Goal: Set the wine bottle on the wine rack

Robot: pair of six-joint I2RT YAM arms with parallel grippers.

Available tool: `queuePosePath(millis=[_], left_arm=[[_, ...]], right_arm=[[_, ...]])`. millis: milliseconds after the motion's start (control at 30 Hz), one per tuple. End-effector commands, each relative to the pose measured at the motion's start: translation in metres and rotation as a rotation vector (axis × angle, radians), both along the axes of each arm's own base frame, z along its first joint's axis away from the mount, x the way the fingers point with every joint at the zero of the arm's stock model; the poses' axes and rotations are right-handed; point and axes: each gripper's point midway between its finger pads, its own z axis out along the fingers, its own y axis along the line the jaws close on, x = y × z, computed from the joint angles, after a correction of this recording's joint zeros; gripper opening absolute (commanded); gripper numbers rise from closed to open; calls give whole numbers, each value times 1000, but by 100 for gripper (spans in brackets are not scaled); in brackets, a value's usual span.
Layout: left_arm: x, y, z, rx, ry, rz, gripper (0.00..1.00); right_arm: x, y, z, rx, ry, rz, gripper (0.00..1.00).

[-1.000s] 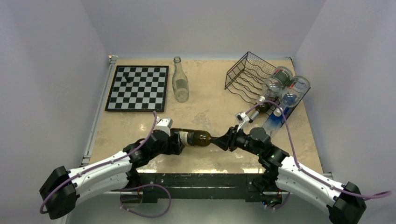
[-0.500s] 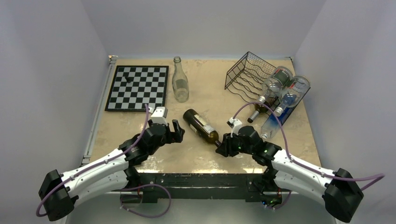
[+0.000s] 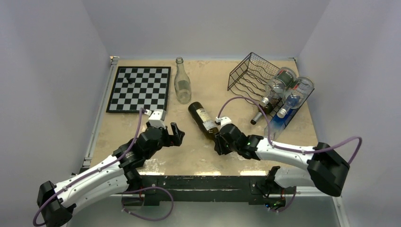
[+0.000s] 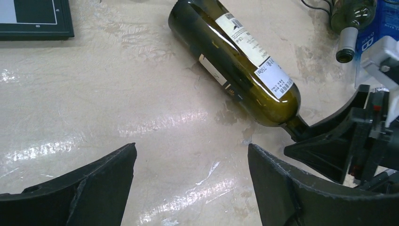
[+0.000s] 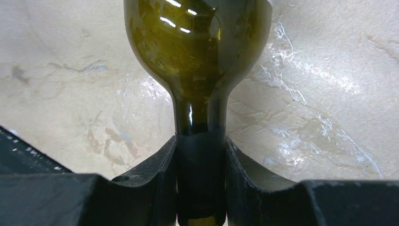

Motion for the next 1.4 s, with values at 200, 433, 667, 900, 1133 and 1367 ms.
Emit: queuePosePath(millis=[200, 433, 667, 900, 1133, 1367], left_arm=[[-4, 8, 34, -17, -67, -19, 92], [-9, 17, 46, -19, -89, -16, 92], [-12, 25, 50, -25, -105, -1, 92], [-13, 29, 48, -17, -102, 8, 92], [-14, 29, 47, -12, -100, 5, 92], [-15, 31, 50, -7, -102, 3, 92]], right_arm=[[13, 11, -16, -181, -22, -54, 28], [24, 14, -21, -212, -47, -102, 42], [39, 23, -21, -240, -78, -118, 64], [46, 26, -32, -268, -77, -154, 52], [47, 22, -50, -279, -69, -202, 12], [52, 15, -42, -291, -97, -239, 0]])
